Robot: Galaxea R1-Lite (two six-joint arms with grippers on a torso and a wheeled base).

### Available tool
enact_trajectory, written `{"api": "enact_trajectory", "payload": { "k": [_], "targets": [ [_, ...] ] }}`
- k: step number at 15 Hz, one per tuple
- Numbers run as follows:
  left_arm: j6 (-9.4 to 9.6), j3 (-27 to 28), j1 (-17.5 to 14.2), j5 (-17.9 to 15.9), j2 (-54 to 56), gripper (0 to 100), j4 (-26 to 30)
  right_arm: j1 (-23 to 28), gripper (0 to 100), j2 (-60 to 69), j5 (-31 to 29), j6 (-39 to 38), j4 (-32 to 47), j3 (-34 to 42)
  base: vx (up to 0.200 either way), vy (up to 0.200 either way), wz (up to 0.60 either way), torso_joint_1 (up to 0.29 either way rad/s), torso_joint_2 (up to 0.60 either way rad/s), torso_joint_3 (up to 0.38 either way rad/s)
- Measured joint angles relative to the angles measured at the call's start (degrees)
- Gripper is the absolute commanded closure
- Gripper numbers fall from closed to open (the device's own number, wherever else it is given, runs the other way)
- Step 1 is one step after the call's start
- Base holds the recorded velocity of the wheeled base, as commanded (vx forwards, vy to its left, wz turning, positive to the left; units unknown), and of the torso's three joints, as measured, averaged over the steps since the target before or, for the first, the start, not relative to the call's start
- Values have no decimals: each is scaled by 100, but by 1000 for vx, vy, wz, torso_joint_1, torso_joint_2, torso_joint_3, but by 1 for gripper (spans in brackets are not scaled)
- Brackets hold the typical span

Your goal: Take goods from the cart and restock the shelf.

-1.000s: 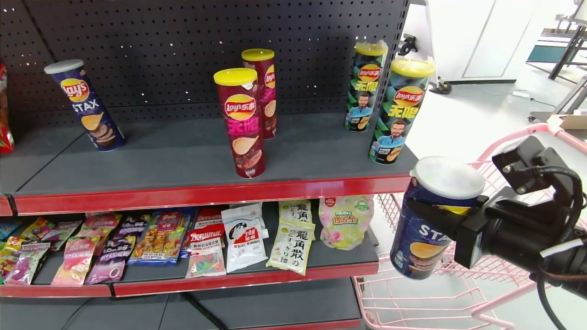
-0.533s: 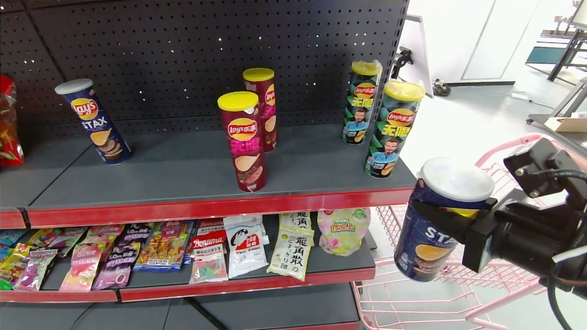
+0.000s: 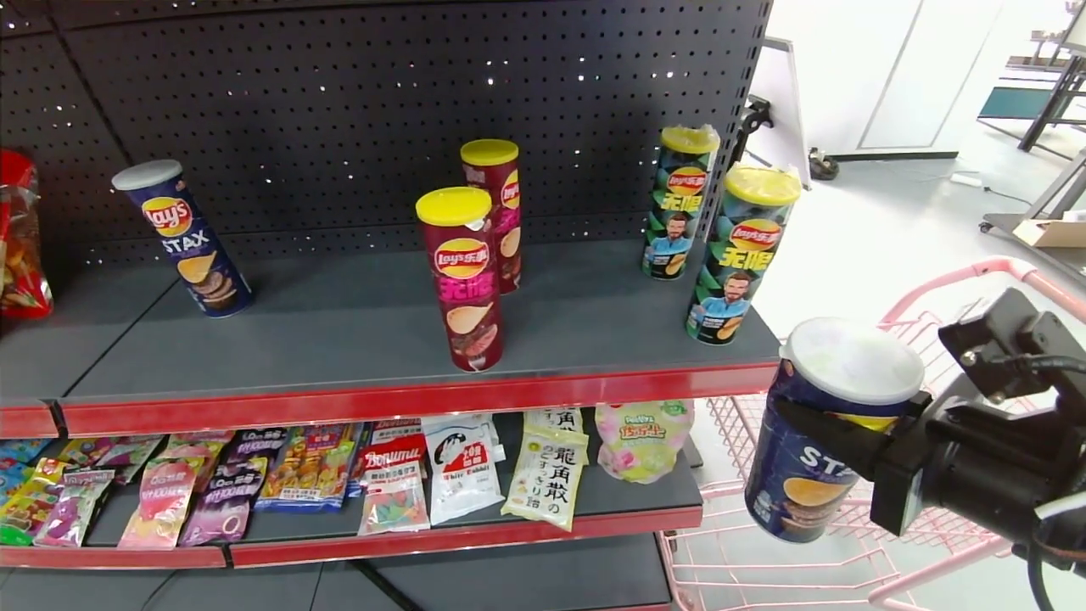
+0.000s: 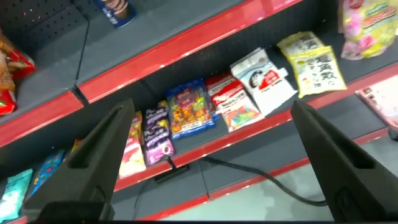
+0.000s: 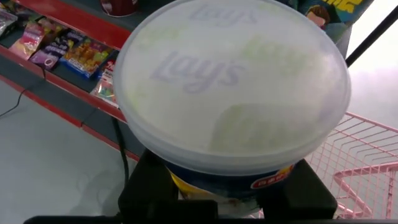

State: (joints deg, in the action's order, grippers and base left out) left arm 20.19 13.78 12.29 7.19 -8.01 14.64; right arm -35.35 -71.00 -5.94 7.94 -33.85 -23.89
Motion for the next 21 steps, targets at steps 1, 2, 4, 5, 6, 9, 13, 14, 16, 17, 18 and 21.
{"api": "enact_trajectory", "payload": {
  "k": [1, 2, 4, 5, 6, 9, 13, 14, 16, 17, 18, 21],
  "targets": [
    [0, -9, 5, 2, 0, 0, 16, -12, 100, 30, 48, 0, -20, 17, 0, 200, 0, 2, 7, -12],
    [0, -11, 6, 5, 2, 0, 7, -20, 100, 77, 148, -2, -16, 39, 0, 200, 0, -2, 2, 2],
    [1, -22, 2, 6, 2, 0, 18, -26, 100, 160, 296, 0, -13, 55, 0, 200, 0, 5, 0, -2],
    [1, -22, 2, 6, 5, 0, 2, -50, 100, 190, 329, 0, -11, 55, 0, 200, 0, 12, 2, 2],
    [1, -22, 0, 6, 7, 0, 7, -152, 100, 228, 343, 0, -9, 50, 0, 200, 0, 2, 2, 2],
    [-2, -20, 0, 11, 10, 0, 2, -494, 100, 278, 354, -24, 6, -6, 0, 200, 0, 4, 1, 5],
    [1, -16, 0, 22, 16, 0, 5, -635, 100, 171, 351, -63, 9, -228, 0, 200, 0, 1, 2, 1],
    [0, -9, 2, 24, 16, 0, 5, -655, 100, 140, 380, -63, 0, -276, 0, 200, 0, 7, 7, 2],
    [0, 0, 2, 28, 16, 0, 5, -764, 100, 107, 384, -85, -6, -306, 0, 200, 0, -2, 7, 0],
    [1, 0, 0, 33, 16, 0, 7, -813, 100, 91, 380, -129, -2, -319, 0, 200, 0, -2, -7, 2],
    [1, 0, 2, 33, 16, 0, 5, -852, 100, 79, 384, -145, -5, -341, 0, 200, 0, 2, -2, 2],
    [-2, 2, 0, 44, 16, 0, 5, -887, 100, 57, 545, -145, 13, -391, 0, 200, 0, 2, 1, 4]
  ]
}}
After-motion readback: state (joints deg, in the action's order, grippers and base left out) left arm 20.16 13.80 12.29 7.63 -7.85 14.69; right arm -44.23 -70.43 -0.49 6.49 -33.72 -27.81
